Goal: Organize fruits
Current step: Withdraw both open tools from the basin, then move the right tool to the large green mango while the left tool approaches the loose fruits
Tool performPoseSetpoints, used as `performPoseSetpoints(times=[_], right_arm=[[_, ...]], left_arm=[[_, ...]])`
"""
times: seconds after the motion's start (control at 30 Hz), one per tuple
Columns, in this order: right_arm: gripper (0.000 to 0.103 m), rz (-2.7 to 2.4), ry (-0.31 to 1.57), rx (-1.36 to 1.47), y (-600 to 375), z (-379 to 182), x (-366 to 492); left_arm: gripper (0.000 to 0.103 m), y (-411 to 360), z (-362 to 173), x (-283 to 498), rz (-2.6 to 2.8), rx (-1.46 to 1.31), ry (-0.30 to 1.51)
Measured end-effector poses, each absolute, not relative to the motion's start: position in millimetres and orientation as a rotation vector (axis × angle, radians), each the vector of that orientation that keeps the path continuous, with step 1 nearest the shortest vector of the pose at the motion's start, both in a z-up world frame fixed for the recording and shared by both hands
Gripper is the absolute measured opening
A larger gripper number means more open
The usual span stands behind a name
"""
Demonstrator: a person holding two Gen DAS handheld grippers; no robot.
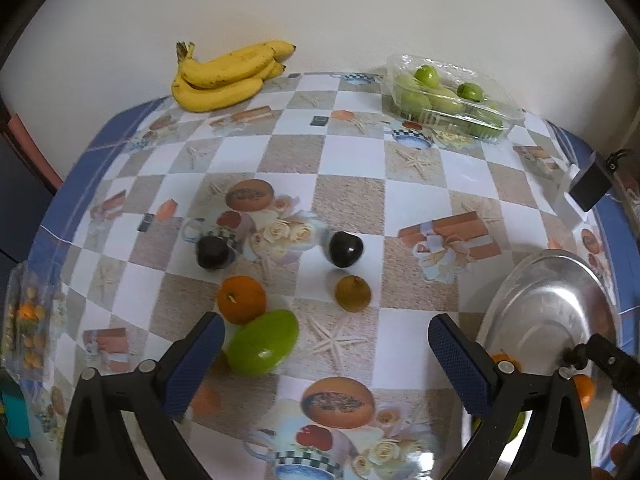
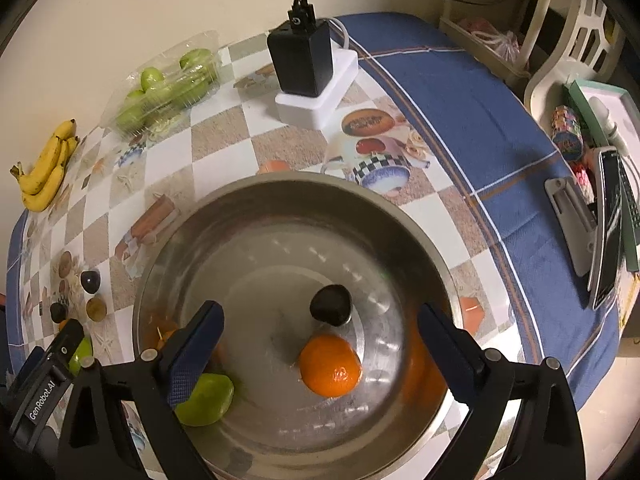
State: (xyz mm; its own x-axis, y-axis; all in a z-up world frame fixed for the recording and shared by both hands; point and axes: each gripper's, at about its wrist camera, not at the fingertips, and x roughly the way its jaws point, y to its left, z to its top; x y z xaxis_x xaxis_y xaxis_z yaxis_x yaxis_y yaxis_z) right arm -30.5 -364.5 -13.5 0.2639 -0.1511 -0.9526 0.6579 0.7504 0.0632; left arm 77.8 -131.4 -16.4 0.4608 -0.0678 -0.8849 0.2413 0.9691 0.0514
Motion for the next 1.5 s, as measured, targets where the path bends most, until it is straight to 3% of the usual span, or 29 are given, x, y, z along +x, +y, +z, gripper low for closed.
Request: performPoseSetpoints(times=[0.8, 1.5], right_arm=[[0.098, -0.412, 1.209, 0.462, -291.2, -0.6, 2.3], [0.098, -0.248, 1.224, 0.408, -206.7, -1.5, 47.5]], left_arm=[[0.103, -80.2, -1.5, 93.9, -0.193, 0.288, 1.047], [0.103, 18.4, 4.0, 116.3, -0.080, 0.125, 1.073]])
